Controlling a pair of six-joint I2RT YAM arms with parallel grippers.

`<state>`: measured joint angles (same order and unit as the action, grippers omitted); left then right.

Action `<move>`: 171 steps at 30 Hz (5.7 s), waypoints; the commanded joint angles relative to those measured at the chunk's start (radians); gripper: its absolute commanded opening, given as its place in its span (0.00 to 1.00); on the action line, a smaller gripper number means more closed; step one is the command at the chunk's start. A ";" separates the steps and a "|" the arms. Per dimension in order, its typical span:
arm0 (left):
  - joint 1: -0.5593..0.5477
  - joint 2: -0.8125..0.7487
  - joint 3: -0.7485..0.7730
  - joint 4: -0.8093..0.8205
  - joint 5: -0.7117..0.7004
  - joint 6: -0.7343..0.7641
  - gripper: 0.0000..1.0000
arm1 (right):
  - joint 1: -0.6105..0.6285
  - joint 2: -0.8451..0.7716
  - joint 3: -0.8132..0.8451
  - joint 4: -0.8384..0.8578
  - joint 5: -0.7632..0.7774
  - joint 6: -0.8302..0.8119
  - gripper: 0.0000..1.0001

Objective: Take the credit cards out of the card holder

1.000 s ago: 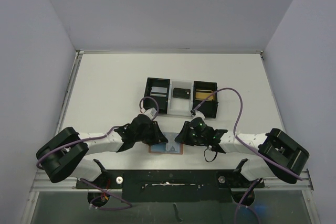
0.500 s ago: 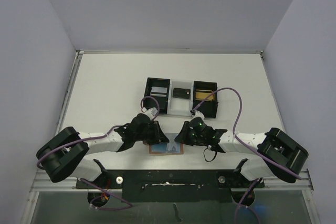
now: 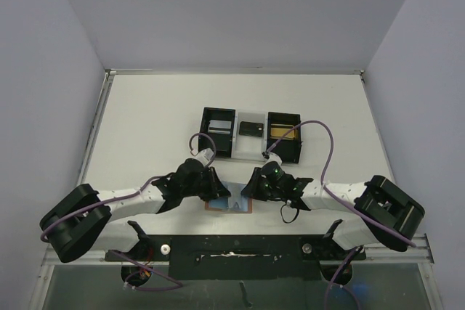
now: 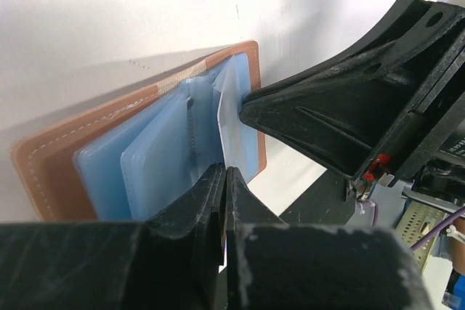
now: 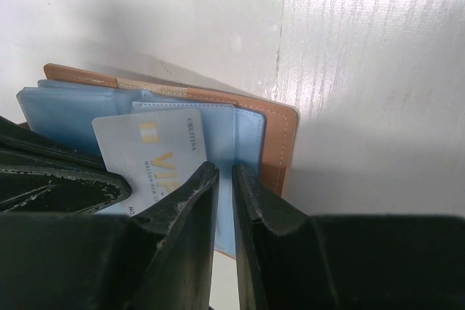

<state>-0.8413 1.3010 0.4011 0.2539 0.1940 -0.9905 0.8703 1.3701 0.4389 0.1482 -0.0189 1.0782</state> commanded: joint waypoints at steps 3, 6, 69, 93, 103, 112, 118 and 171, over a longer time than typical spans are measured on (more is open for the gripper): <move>0.010 -0.047 -0.001 -0.010 -0.013 0.024 0.00 | -0.005 0.030 0.010 -0.098 0.034 -0.035 0.17; 0.011 -0.053 0.000 -0.024 -0.021 0.026 0.00 | -0.006 0.032 0.009 -0.098 0.036 -0.037 0.17; 0.022 -0.105 -0.007 -0.090 -0.081 0.019 0.00 | 0.015 0.061 0.037 -0.042 -0.014 -0.023 0.34; 0.028 -0.073 -0.008 -0.033 -0.033 0.007 0.03 | 0.002 0.133 0.039 0.241 -0.184 0.015 0.30; 0.028 0.002 -0.029 0.092 0.054 -0.027 0.17 | -0.008 0.165 -0.031 0.310 -0.163 0.083 0.26; 0.031 -0.129 -0.026 -0.053 -0.075 -0.025 0.00 | -0.057 0.093 0.007 0.118 -0.113 -0.012 0.26; 0.082 -0.295 -0.034 -0.170 -0.100 -0.001 0.00 | -0.101 -0.036 0.034 0.004 -0.105 -0.118 0.28; 0.163 -0.444 -0.165 0.375 0.151 -0.056 0.00 | -0.116 -0.490 -0.058 0.265 -0.082 -0.264 0.87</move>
<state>-0.6849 0.8356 0.2199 0.3866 0.2417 -1.0321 0.7776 0.9279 0.3565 0.2859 -0.0280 0.8379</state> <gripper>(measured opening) 0.013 0.862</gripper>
